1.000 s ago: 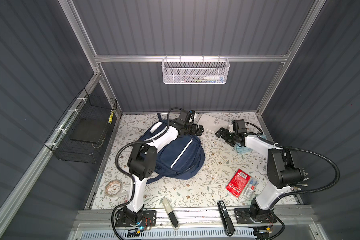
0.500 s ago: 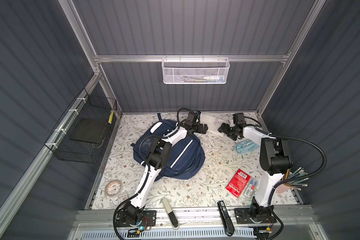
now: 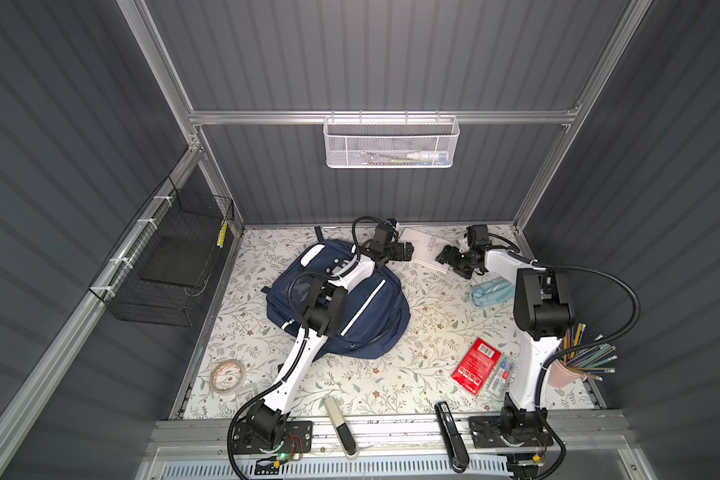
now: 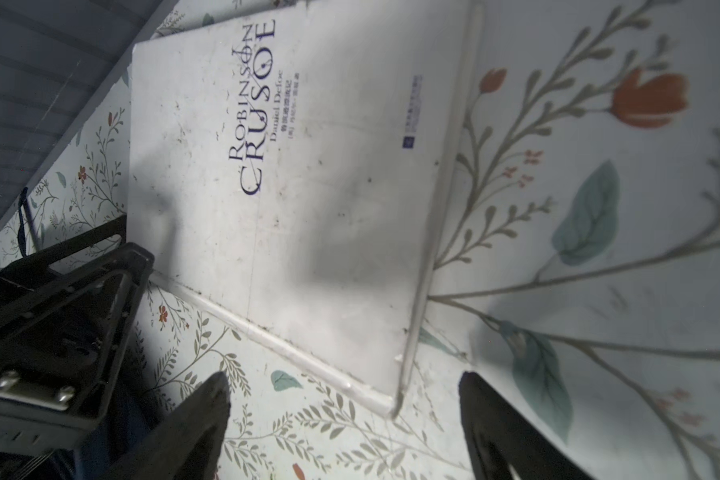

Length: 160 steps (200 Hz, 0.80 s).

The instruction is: Pack the student bag

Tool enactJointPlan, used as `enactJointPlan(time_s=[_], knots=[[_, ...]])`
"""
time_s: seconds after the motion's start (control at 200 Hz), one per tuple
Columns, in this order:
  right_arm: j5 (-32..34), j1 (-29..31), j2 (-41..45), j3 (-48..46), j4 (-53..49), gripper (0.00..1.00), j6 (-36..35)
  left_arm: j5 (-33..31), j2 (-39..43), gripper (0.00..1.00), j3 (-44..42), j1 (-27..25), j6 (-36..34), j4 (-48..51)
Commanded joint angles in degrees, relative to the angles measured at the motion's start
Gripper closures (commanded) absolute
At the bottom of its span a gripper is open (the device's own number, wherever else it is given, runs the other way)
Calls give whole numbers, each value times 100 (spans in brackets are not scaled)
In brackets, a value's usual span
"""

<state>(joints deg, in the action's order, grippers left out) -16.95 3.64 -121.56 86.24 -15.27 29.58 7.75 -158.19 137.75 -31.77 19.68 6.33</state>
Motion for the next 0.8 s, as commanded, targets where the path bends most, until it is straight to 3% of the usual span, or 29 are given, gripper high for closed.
enactJointPlan(time_s=[0.0, 0.33, 0.53, 0.615, 0.796], knots=[[-447, -1, -263, 271, -149, 15, 36, 610, -347, 1, 283, 49, 361, 108], [-1213, -2, -344, 88, 289, 32, 107, 1607, -119, 35, -289, 13, 677, -261], [-1532, 71, -11, -283, 202, 65, -71, 1770, 477, 52, -920, -98, 647, -199], [-1470, 136, 325, -561, 62, 73, -154, 1764, 891, 54, -1402, -179, 550, -167], [-1441, 449, 1266, -1588, -60, 74, -10, 1636, 1670, 53, -2428, -368, 616, -119]])
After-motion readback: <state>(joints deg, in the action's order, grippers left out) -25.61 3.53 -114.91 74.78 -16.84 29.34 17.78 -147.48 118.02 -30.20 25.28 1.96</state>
